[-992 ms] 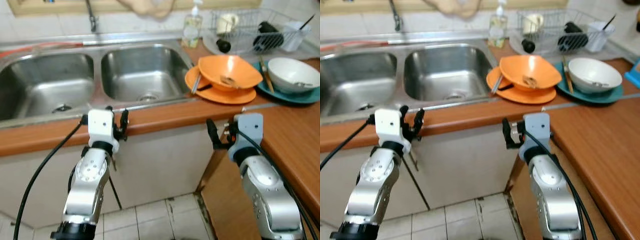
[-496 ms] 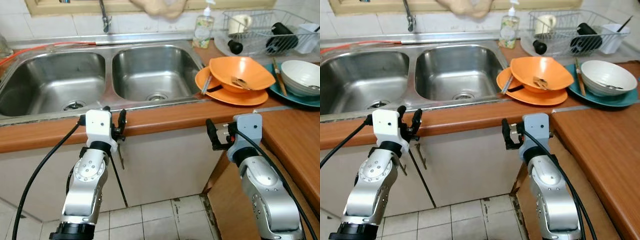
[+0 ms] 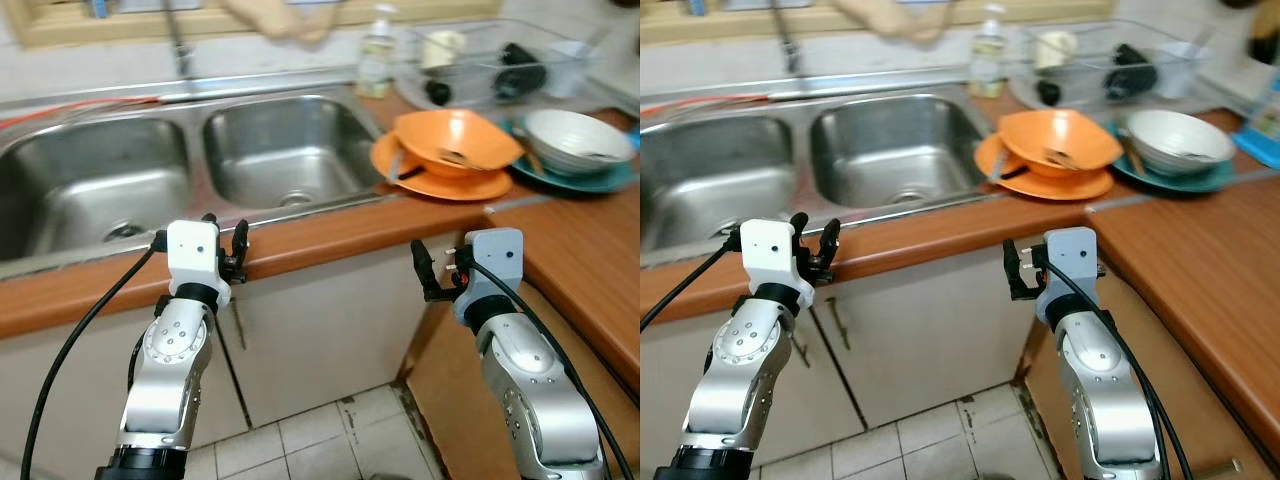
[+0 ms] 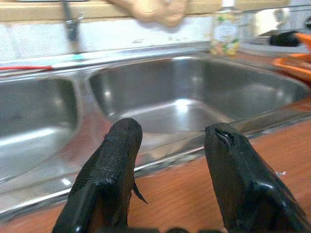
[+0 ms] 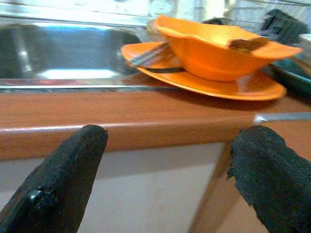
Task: Kitchen organization
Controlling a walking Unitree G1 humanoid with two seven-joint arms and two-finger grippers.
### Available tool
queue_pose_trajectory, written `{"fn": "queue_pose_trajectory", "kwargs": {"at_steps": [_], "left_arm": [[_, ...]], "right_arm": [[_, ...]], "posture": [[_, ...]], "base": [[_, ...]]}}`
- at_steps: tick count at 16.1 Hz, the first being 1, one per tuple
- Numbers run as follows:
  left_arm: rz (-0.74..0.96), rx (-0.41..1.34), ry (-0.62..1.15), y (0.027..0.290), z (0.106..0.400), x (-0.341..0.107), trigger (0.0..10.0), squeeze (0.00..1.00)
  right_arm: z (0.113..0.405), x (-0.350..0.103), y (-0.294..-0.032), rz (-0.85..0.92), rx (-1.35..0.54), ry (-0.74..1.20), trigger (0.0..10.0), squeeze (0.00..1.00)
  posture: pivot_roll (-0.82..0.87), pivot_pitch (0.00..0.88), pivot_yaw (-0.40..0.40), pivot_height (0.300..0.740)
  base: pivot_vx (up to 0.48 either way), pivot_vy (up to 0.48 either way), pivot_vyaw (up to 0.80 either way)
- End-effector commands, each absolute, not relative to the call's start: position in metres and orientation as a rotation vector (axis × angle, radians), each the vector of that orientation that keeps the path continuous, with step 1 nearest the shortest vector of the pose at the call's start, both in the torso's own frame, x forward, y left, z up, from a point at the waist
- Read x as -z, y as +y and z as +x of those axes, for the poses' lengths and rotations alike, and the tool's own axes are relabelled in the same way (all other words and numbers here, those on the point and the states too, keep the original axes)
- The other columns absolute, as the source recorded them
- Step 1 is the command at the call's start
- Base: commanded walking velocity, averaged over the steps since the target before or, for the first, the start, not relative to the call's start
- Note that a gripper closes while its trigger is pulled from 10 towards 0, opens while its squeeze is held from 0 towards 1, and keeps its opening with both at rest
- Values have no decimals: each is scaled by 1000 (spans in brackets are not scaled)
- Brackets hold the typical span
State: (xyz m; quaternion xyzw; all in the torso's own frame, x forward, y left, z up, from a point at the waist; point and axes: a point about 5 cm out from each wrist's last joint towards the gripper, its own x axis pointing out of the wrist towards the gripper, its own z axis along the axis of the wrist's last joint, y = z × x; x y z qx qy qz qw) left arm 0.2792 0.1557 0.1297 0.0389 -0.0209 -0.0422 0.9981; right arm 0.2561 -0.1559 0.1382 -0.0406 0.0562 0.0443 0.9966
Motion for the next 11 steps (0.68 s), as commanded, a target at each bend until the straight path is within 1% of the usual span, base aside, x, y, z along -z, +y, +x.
{"fn": "queue_pose_trajectory", "kwargs": {"at_steps": [1,6,8,10,11], "left_arm": [[74,92,-45,153,280,-132,10000,0],[61,97,-51,152,280,-132,10000,0],[80,107,-60,150,280,-133,10000,0],[118,131,-47,146,278,-130,10000,0],[92,116,-44,148,278,-129,10000,0]], "right_arm": [[255,-139,-157,-88,-81,116,10000,0],[256,-140,-158,-97,-79,112,10000,0],[257,-141,-158,-101,-81,110,10000,0],[258,-141,-157,-109,-86,110,10000,0],[258,-141,-157,-110,-86,110,10000,0]], "posture": [[-191,0,12,740],[-196,0,11,740],[-197,0,9,740],[-197,0,6,740],[-197,0,5,740]], "base": [[0,0,0],[0,0,0],[0,0,0],[0,-480,0],[0,0,0]]}}
